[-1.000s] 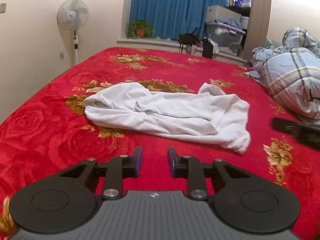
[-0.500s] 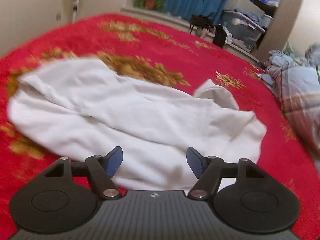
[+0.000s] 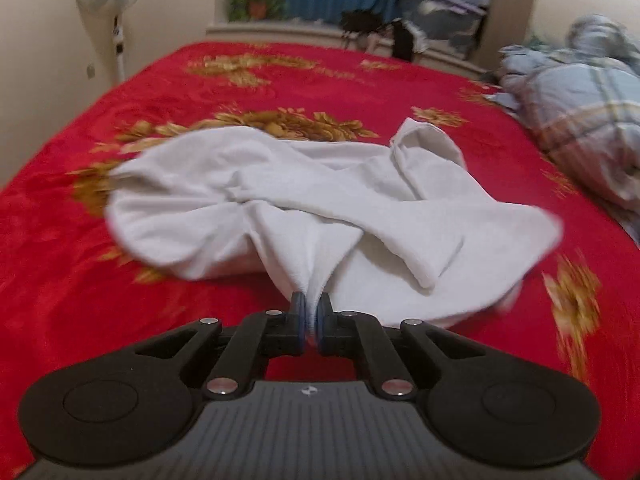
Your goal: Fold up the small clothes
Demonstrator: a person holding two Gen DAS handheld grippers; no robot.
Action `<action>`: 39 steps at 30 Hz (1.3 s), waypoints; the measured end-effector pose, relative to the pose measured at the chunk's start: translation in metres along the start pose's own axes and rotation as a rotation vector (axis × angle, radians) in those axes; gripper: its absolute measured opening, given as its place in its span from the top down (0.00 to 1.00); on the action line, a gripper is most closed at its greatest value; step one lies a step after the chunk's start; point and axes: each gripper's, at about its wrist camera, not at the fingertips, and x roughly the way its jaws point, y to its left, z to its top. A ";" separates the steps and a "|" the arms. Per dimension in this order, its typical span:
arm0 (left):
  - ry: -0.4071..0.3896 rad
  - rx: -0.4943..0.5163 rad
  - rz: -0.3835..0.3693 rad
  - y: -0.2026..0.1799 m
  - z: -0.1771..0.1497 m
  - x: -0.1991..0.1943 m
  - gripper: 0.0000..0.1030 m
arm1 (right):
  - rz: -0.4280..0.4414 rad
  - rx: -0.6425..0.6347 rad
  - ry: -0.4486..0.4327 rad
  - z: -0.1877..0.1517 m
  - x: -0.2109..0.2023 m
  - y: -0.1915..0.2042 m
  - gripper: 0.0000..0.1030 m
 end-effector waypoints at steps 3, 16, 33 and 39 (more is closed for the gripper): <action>0.010 0.023 -0.011 0.029 -0.050 -0.061 0.95 | 0.003 0.038 -0.001 -0.001 -0.003 0.000 0.60; -0.008 0.163 -0.085 0.061 -0.118 -0.155 0.93 | 0.034 0.081 0.216 -0.037 0.033 0.012 0.54; 0.211 -0.192 0.042 0.105 -0.077 -0.039 0.62 | 0.169 -0.166 0.455 -0.099 0.042 0.035 0.52; 0.132 -0.145 0.065 0.111 -0.088 -0.061 0.98 | 0.214 -0.174 0.348 -0.090 0.015 0.019 0.97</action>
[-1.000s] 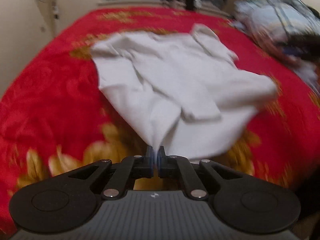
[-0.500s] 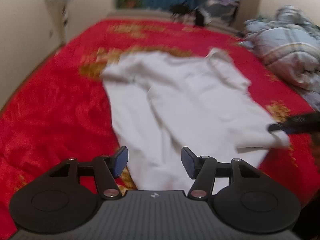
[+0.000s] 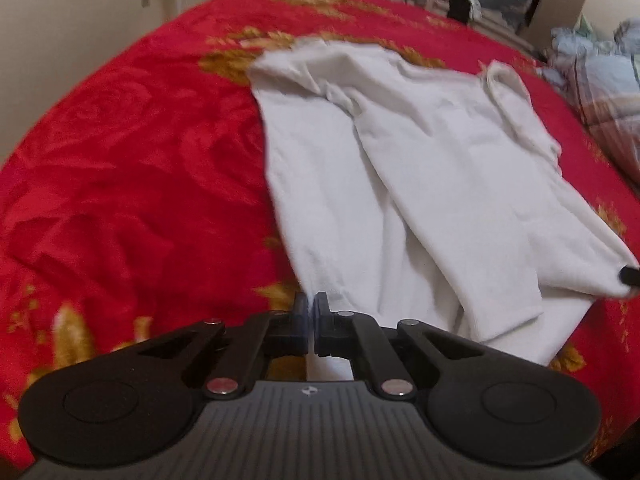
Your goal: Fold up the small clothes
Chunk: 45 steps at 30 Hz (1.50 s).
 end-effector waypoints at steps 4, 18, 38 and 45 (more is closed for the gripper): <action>-0.113 -0.110 -0.136 0.027 -0.007 -0.052 0.98 | 0.077 0.103 -0.175 0.008 -0.047 -0.017 0.97; 0.177 -0.304 -0.278 0.068 -0.040 -0.050 0.56 | -0.064 0.334 0.106 -0.023 -0.032 -0.087 0.86; 0.194 0.075 -0.097 0.005 -0.073 -0.050 0.96 | -0.174 0.278 0.123 -0.029 -0.024 -0.079 0.97; 0.047 0.175 0.106 0.010 -0.062 -0.067 0.86 | -0.264 0.191 0.208 -0.034 -0.009 -0.068 0.81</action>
